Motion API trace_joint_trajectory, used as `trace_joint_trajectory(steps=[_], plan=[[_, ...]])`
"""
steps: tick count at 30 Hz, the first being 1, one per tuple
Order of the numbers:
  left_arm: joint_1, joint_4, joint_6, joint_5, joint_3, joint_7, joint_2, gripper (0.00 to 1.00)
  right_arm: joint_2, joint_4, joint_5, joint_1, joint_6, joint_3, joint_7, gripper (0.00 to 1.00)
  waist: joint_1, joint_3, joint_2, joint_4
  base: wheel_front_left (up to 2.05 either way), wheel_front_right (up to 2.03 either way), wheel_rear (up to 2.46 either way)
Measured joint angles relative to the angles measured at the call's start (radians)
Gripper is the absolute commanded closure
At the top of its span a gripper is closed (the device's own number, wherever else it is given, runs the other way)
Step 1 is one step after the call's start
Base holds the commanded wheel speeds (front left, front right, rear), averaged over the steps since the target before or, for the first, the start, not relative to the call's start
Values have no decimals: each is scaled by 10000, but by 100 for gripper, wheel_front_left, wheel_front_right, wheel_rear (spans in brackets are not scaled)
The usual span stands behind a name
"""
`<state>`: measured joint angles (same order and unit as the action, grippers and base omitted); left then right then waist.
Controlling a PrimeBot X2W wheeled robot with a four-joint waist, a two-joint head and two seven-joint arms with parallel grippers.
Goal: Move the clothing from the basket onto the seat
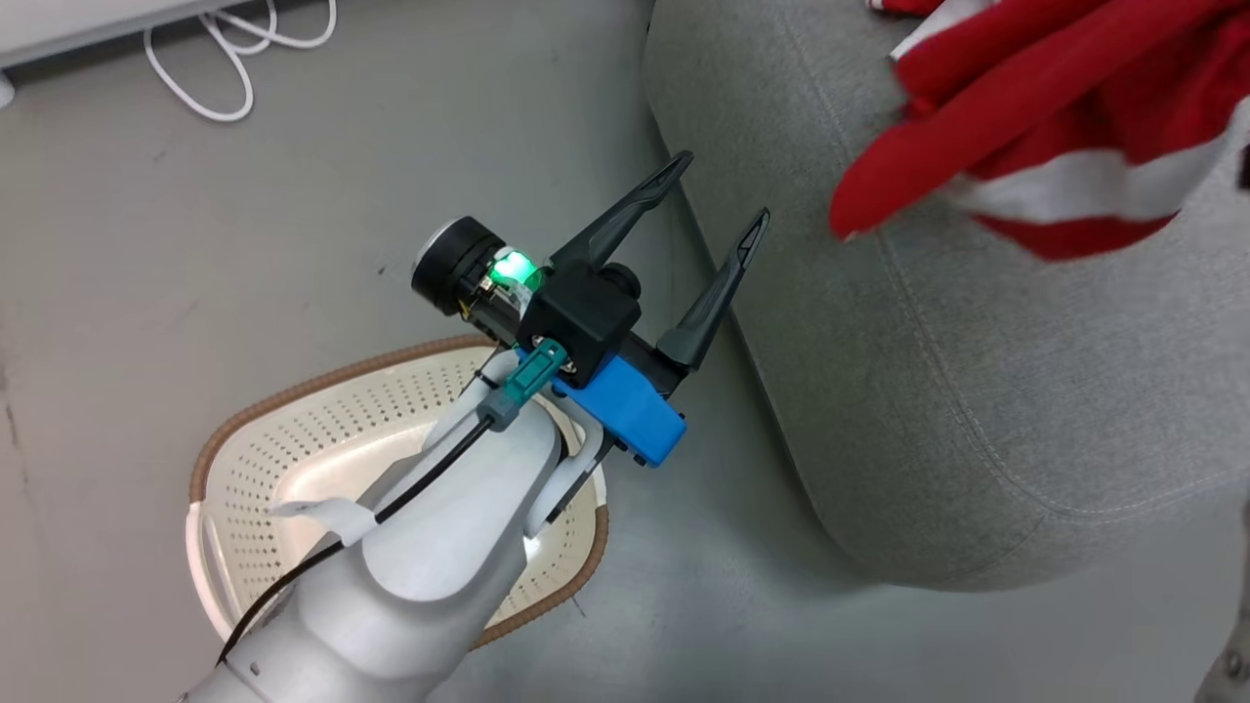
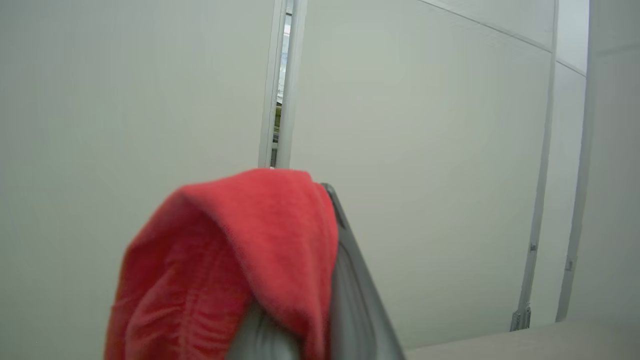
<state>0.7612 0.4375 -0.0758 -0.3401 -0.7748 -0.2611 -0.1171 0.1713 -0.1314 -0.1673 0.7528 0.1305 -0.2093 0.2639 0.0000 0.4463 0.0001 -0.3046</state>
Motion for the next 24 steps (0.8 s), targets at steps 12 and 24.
trace_joint_trajectory(steps=[12, 24], plan=[[968, -15, 50, 339, -213, 86, 140, 0, 3135, -1243, -407, 3542, 0, -2464, 4, 100, 0, 1848, 0, 754, 0, 0, 0], [1251, 104, 59, 412, -393, 44, 228, 0, 2989, -4358, -238, 3053, 0, -2084, 2, 100, 1, 2618, 0, 1173, 0, 0, 0]])
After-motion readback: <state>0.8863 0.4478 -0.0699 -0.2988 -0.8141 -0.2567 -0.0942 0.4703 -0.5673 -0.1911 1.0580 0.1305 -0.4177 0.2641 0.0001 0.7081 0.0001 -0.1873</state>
